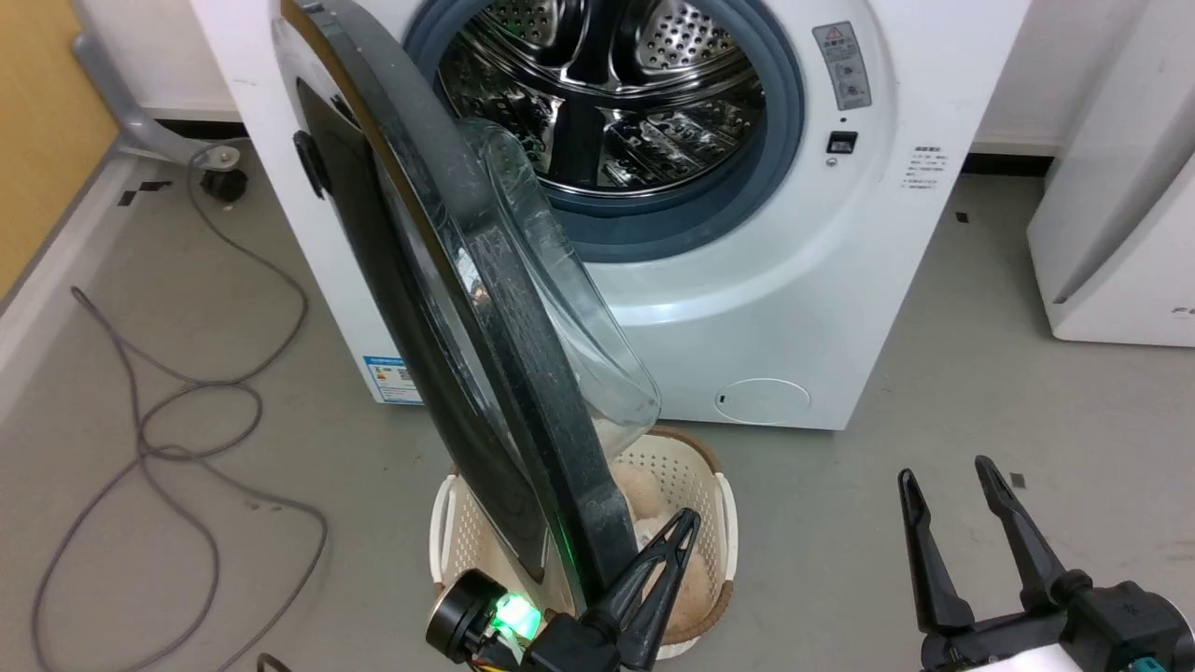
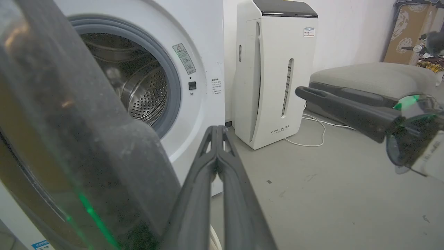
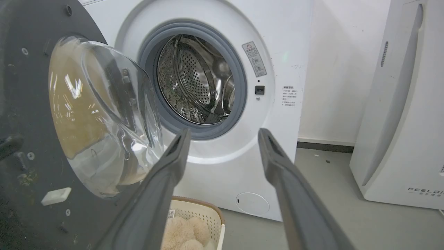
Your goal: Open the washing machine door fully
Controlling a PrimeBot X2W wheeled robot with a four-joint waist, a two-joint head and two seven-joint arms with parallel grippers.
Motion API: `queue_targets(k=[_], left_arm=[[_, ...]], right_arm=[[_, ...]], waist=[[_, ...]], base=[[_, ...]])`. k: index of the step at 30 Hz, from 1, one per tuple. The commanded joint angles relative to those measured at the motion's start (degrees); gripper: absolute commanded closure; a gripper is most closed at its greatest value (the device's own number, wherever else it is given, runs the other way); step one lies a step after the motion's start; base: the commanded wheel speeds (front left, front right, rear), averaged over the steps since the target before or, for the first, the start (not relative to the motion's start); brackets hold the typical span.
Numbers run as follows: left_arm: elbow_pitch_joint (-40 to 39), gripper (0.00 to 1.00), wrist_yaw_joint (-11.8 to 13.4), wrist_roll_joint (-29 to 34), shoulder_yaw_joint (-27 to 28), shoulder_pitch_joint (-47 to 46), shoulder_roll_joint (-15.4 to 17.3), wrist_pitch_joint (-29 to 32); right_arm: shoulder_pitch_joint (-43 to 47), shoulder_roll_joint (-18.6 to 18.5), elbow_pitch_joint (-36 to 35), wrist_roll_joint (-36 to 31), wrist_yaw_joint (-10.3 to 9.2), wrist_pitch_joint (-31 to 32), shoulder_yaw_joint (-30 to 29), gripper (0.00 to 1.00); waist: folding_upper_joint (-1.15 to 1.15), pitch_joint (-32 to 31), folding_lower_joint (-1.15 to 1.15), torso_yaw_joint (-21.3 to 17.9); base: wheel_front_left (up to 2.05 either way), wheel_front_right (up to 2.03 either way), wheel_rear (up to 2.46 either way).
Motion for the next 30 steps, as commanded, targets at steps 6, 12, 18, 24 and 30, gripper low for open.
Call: queue_targets(k=[6, 12, 18, 24, 30], left_arm=[[0.37, 1.0, 0.73, -0.83, 1.84, 1.77, 0.33, -0.25], [-1.74, 1.0, 0.68, -0.53, 1.63, 5.06, 1.21, -0.25], [-3.41, 1.0, 1.45, -0.01, 2.7, 6.05, 2.55, -0.25], [-4.23, 1.0, 1.88, 0.19, 3.49, 6.19, 3.36, -0.25], [-4.59, 1.0, 2.5, 0.14, 4.32, 6.59, 4.02, -0.25]], right_arm=[[-0.55, 0.27, 0.54, -0.01, 0.03, -0.23, 0.31, 0.0], [0.6, 0.27, 0.92, 0.5, 0.03, -0.23, 0.25, 0.0], [0.66, 0.27, 0.98, 0.69, 0.03, -0.23, 0.65, 0.0], [0.52, 0.27, 1.11, 0.92, 0.03, -0.23, 0.88, 0.0], [0.37, 0.27, 1.24, 1.14, 0.03, -0.23, 0.88, 0.0]], waist=[[0.0, -0.36, 0.0, 1.78], [0.0, -1.75, 0.0, 5.64], [0.0, -1.9, 0.0, 9.28], [0.0, -1.74, 0.0, 12.82], [0.0, -1.17, 0.0, 16.23]], base=[[0.0, 0.0, 0.0], [0.0, 0.0, 0.0], [0.0, 0.0, 0.0], [0.0, 0.0, 0.0], [0.0, 0.0, 0.0]])
